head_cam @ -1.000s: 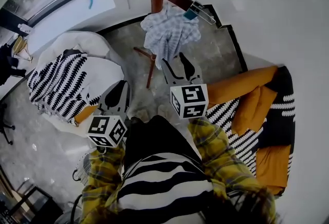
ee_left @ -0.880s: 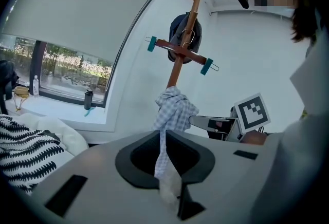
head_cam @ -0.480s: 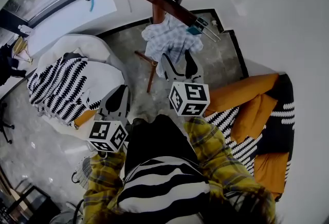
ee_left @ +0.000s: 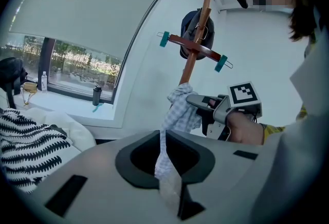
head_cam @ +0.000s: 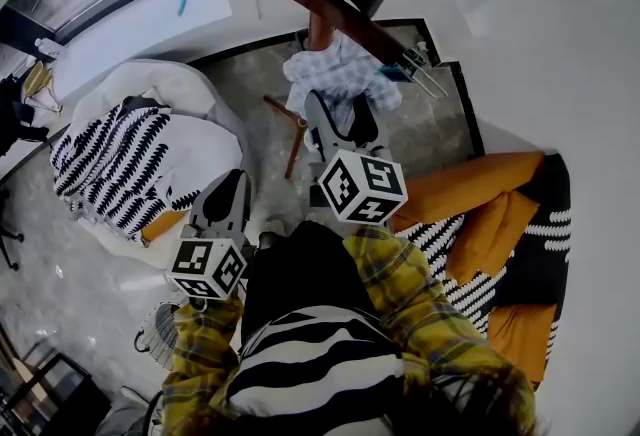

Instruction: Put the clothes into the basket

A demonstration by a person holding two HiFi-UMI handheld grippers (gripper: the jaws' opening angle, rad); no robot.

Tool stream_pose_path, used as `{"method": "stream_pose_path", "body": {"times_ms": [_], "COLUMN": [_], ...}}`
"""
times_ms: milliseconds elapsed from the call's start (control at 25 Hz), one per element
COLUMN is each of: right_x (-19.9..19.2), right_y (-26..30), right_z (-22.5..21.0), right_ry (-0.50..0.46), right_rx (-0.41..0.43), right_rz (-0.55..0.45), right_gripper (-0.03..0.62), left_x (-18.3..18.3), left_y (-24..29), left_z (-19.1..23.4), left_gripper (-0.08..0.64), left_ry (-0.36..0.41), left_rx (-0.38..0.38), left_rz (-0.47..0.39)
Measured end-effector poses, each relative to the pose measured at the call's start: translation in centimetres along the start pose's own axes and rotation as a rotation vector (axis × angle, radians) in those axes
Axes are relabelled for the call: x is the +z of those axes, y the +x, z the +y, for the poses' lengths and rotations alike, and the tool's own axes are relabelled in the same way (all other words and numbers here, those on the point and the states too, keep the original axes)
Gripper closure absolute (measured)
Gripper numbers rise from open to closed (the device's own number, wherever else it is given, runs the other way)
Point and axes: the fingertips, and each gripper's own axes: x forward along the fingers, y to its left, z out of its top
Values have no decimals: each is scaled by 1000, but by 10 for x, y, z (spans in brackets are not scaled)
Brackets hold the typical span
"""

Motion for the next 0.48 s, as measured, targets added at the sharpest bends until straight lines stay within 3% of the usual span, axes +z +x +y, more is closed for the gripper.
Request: {"method": "stream_pose_path", "body": {"times_ms": [120, 360, 400, 480], "right_x": [1, -4, -4, -5], "right_y": [2, 7, 7, 5], "right_z": [-2, -9, -10, -12], "right_ry": [54, 20, 10, 0], "right_rx": [-20, -87, -92, -91], "right_rz": [-13, 4, 8, 10], "right_gripper": [249, 252, 268, 382], "left_x": [-2, -6, -7, -7], "left_y": [1, 2, 1, -1], "left_z": [3, 4, 5, 7], "left_gripper": [515, 515, 515, 515], "left_ry": [-4, -9, -10, -13], "left_rx": [4, 4, 5, 9], "left_rz": [6, 16, 17, 17]}}
